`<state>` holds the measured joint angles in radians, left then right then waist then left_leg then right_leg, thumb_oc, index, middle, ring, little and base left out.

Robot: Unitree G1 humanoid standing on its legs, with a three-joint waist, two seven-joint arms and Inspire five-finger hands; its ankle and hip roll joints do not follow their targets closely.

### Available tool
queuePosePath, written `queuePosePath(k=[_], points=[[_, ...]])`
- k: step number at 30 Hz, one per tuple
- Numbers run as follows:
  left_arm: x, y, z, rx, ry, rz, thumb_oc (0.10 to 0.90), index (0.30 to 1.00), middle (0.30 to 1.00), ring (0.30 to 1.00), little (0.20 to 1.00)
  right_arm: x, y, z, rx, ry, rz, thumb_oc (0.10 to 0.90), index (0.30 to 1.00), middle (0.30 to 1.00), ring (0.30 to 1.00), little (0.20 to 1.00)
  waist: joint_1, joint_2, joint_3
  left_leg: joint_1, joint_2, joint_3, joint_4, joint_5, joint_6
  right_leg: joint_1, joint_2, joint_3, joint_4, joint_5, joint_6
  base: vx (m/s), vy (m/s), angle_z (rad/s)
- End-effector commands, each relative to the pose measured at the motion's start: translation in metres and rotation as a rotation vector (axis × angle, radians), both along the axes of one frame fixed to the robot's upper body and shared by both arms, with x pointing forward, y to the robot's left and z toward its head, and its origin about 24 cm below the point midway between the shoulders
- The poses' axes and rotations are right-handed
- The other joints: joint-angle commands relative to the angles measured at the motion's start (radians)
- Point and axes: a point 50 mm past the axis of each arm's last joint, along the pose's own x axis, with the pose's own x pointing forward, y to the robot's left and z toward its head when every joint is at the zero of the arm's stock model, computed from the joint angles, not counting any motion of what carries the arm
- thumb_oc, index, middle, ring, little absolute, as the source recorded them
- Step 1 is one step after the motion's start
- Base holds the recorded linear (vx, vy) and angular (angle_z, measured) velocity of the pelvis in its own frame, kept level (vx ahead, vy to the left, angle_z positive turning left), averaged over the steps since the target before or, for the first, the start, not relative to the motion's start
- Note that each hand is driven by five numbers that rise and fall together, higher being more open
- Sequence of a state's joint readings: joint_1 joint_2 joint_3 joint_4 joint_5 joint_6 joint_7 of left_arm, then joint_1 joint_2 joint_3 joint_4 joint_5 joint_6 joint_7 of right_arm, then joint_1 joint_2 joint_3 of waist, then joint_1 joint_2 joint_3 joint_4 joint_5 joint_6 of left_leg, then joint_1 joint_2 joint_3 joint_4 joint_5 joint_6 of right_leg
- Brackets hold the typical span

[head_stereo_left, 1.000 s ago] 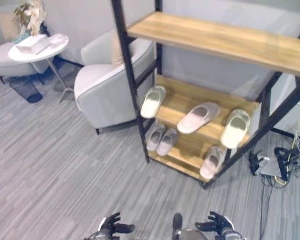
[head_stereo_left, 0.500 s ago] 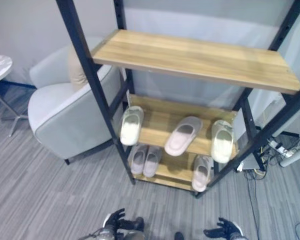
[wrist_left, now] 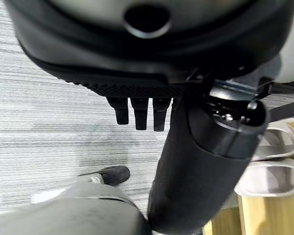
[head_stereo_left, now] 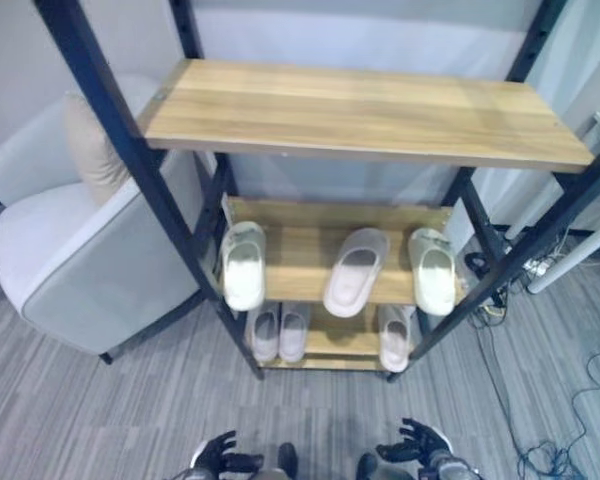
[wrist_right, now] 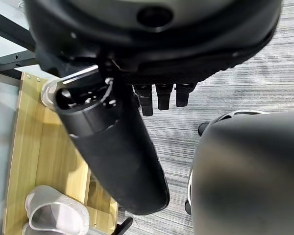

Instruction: Arrange the slippers neatly on the shoe rack.

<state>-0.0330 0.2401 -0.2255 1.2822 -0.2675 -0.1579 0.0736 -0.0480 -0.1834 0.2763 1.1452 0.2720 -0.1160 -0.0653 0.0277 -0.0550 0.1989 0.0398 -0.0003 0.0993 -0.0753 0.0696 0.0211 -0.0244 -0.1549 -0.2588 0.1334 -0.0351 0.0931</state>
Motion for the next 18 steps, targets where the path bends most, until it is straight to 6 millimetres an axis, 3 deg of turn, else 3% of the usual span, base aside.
queuePosePath(k=[1, 4, 5, 7, 8, 9, 14, 16, 18], points=[[0.011, -0.012, 0.001, -0.022, -0.043, -0.068, 0.8, 0.9, 0.9, 0.9, 0.9, 0.02, -0.016, 0.014, -0.077, -0.109, 0.082, 0.8, 0.9, 0.9, 0.9, 0.9, -0.001, 0.004, -0.009, -0.014, -0.016, -0.067, 0.093, -0.11, -0.039, -0.012, 0.043, -0.003, -0.017, 0.012, 0.034, 0.05, -0.045, 0.06], [0.015, -0.023, 0.002, -0.048, -0.074, -0.099, 0.8, 0.9, 0.9, 0.9, 0.9, 0.012, -0.022, 0.012, -0.108, -0.089, 0.103, 0.8, 0.9, 0.9, 0.9, 0.9, 0.005, 0.005, -0.032, 0.003, -0.014, -0.05, 0.064, -0.105, -0.049, 0.04, 0.061, -0.004, -0.105, 0.032, 0.032, 0.06, -0.067, -0.04], [0.028, -0.033, 0.006, -0.041, -0.119, -0.198, 0.8, 0.9, 0.9, 0.9, 0.9, 0.007, -0.025, 0.01, -0.125, -0.062, 0.118, 0.8, 0.9, 0.9, 0.9, 0.9, 0.0, 0.006, -0.042, 0.015, -0.011, -0.045, 0.051, -0.101, -0.052, 0.06, 0.068, 0.002, -0.136, 0.038, 0.03, 0.06, -0.047, -0.12], [0.035, -0.037, 0.009, -0.043, -0.146, -0.232, 0.8, 0.9, 0.9, 0.9, 0.9, 0.004, -0.026, 0.009, -0.131, -0.05, 0.124, 0.8, 0.9, 0.9, 0.9, 0.9, 0.001, 0.007, -0.044, 0.019, -0.01, -0.045, 0.045, -0.099, -0.054, 0.07, 0.071, 0.004, -0.147, 0.039, 0.029, 0.05, -0.047, -0.04], [0.054, -0.049, 0.019, -0.057, -0.234, -0.311, 0.8, 0.9, 0.9, 0.9, 0.9, -0.005, -0.029, 0.006, -0.143, -0.013, 0.131, 0.8, 0.9, 0.9, 0.9, 0.9, -0.001, 0.012, -0.047, 0.029, -0.008, -0.046, 0.03, -0.094, -0.058, 0.086, 0.078, 0.006, -0.166, 0.04, 0.028, 0.04, -0.046, -0.01], [0.054, -0.049, 0.019, -0.057, -0.233, -0.312, 0.8, 0.9, 0.9, 0.9, 0.9, -0.005, -0.029, 0.006, -0.143, -0.013, 0.131, 0.8, 0.9, 0.9, 0.9, 0.9, -0.001, 0.013, -0.046, 0.03, -0.008, -0.046, 0.029, -0.093, -0.058, 0.087, 0.078, 0.006, -0.167, 0.04, 0.028, 0.03, -0.054, -0.03], [0.101, -0.09, 0.069, -0.106, -0.529, -0.664, 0.8, 0.9, 0.9, 0.9, 0.9, -0.017, -0.047, 0.004, -0.182, 0.041, 0.104, 0.8, 0.9, 0.9, 0.9, 0.9, -0.012, 0.034, -0.037, 0.033, -0.007, -0.048, 0.003, -0.077, -0.066, 0.098, 0.083, 0.007, -0.192, 0.043, 0.031, 0.0, -0.036, 0.0], [0.103, -0.092, 0.076, -0.111, -0.558, -0.704, 0.8, 0.9, 0.9, 0.9, 0.9, -0.019, -0.049, 0.004, -0.185, 0.046, 0.101, 0.8, 0.9, 0.9, 0.9, 0.9, -0.013, 0.036, -0.037, 0.032, -0.007, -0.048, 0.001, -0.078, -0.066, 0.1, 0.083, 0.007, -0.196, 0.043, 0.032, 0.0, 0.0, 0.0], [0.111, -0.104, 0.096, -0.182, -0.656, -0.742, 0.8, 0.9, 0.9, 0.9, 0.9, -0.03, -0.057, 0.002, -0.203, 0.09, 0.092, 0.8, 0.9, 0.9, 0.9, 0.9, -0.022, 0.054, -0.036, 0.035, -0.008, -0.042, -0.008, -0.077, -0.071, 0.108, 0.081, 0.004, -0.211, 0.04, 0.035, 0.0, 0.0, 0.0]])
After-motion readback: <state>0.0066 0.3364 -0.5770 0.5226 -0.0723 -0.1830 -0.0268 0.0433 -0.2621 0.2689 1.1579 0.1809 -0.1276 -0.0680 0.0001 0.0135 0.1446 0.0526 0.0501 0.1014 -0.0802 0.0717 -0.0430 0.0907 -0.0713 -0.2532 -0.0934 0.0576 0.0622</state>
